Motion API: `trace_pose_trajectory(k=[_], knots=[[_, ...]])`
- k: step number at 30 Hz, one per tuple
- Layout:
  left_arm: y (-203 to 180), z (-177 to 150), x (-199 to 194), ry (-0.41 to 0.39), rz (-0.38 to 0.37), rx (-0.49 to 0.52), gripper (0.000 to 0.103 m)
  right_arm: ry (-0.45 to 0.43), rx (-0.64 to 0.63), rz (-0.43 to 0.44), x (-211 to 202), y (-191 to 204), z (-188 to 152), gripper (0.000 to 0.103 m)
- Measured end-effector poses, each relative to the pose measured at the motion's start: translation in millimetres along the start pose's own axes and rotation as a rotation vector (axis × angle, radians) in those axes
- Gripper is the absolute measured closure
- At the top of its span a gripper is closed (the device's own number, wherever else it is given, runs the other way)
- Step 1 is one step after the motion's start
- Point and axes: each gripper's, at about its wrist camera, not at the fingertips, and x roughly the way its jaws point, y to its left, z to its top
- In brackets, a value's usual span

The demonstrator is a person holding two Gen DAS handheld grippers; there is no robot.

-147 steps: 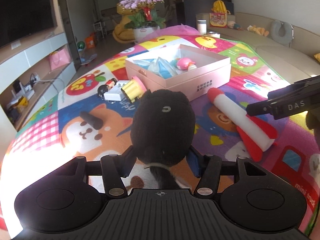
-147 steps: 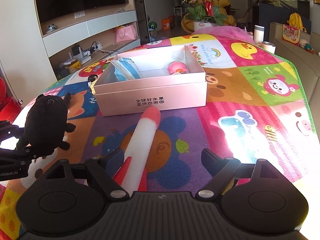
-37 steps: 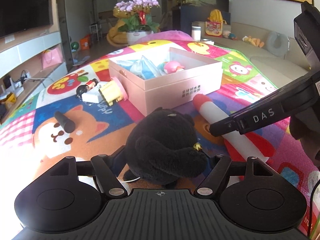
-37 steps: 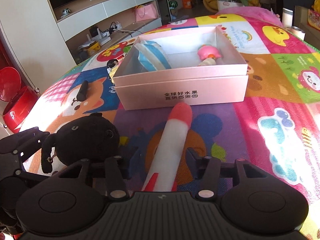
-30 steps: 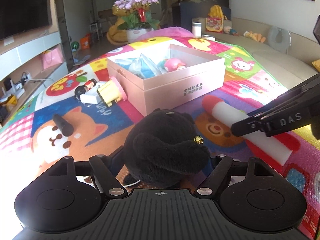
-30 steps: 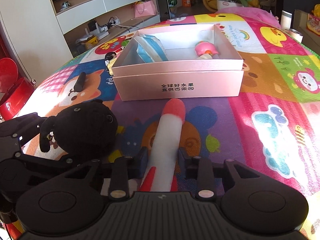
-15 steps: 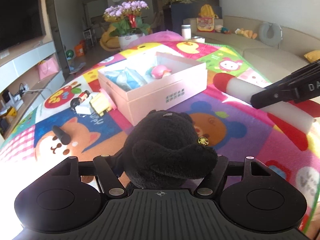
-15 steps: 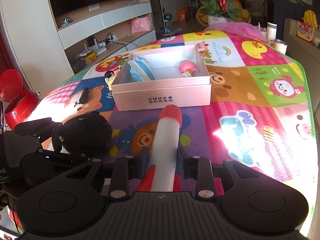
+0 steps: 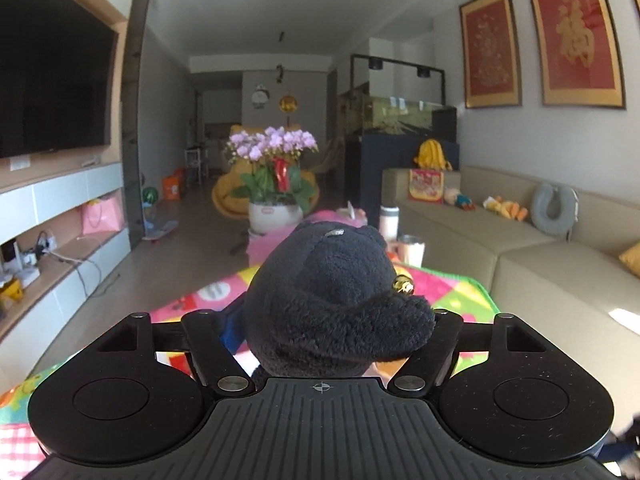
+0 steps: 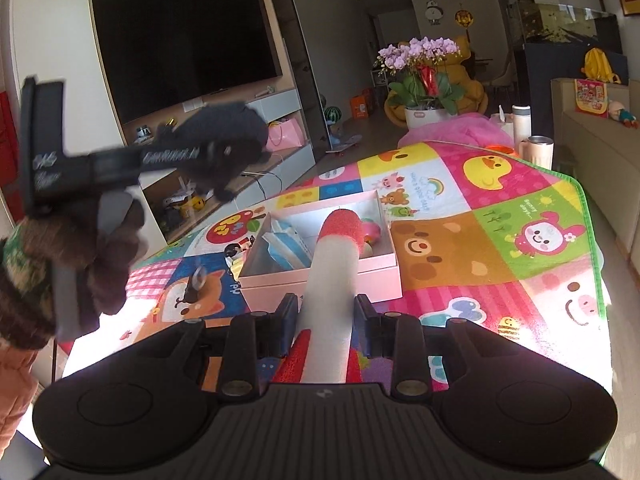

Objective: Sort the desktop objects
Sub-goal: 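Drop the black plush into the pink box with left gripper while right gripper lowers the rocket in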

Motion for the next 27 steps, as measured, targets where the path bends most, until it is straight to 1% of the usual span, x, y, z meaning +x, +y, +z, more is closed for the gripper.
trace_pose_trajectory(k=[1, 3, 6, 8, 11, 15, 18, 21, 24, 27], knots=[[3, 4, 12, 0.011, -0.005, -0.017, 0.010, 0.008, 0.000, -0.009, 4, -1, 0, 0.073], [12, 8, 27, 0.026, -0.010, -0.063, 0.008, 0.018, 0.004, -0.030, 11, -4, 3, 0.073], [27, 0, 22, 0.027, -0.017, -0.110, 0.006, 0.022, 0.011, -0.053, 18, -10, 6, 0.073], [44, -15, 8, 0.041, 0.000, -0.154, 0.005, 0.029, 0.014, -0.066, 24, -13, 8, 0.073], [66, -50, -16, 0.093, 0.044, -0.193, 0.004, 0.048, 0.012, -0.080, 37, -12, 13, 0.073], [77, -99, -51, 0.170, 0.084, -0.148, 0.003, 0.058, -0.036, -0.072, 60, -3, 29, 0.073], [75, -130, -73, 0.199, 0.102, -0.109, 0.002, 0.062, -0.060, -0.063, 89, 4, 57, 0.073], [77, -155, -85, 0.223, 0.112, -0.115, 0.002, 0.069, -0.055, -0.081, 131, 6, 86, 0.073], [87, -170, -91, 0.242, 0.125, -0.163, 0.002, 0.108, 0.010, -0.106, 182, 6, 107, 0.073], [97, -175, -97, 0.239, 0.146, -0.185, 0.002, 0.166, 0.085, -0.150, 224, 10, 108, 0.073]])
